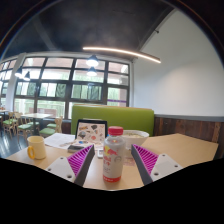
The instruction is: Pour water
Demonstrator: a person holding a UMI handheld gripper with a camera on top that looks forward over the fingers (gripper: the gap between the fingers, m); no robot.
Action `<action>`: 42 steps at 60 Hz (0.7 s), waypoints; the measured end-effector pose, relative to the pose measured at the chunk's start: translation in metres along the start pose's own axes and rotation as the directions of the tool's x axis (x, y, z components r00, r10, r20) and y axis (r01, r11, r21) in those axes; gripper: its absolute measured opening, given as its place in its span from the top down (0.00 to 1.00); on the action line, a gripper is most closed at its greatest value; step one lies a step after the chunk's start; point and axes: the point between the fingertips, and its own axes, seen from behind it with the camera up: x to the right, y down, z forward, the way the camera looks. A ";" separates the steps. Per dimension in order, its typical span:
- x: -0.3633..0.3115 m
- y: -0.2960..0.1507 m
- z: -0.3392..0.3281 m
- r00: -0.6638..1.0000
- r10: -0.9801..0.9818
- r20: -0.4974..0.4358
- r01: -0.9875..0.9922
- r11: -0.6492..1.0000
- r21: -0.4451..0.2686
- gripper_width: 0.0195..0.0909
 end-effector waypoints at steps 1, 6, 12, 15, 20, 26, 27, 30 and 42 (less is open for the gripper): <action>-0.002 0.003 0.011 1.000 0.000 0.002 0.000 1.000 -0.001 0.15; 0.004 0.012 0.038 1.000 0.017 0.015 -0.016 1.000 -0.025 0.16; 0.001 0.015 0.064 0.999 0.033 0.028 -0.032 0.999 -0.023 0.16; 0.003 0.019 0.072 1.000 0.022 0.020 -0.021 0.999 -0.035 0.24; 0.010 0.024 0.081 0.999 0.017 -0.044 -0.019 0.999 -0.029 0.56; 0.008 0.023 0.083 0.999 0.006 -0.044 -0.006 1.000 0.001 0.62; 0.008 0.023 0.084 0.999 0.007 -0.043 -0.007 1.000 -0.004 0.67; 0.008 0.024 0.086 0.999 0.004 -0.045 -0.004 1.000 -0.001 0.72; -0.007 0.017 0.080 0.989 -0.143 -0.048 0.142 0.989 -0.030 0.76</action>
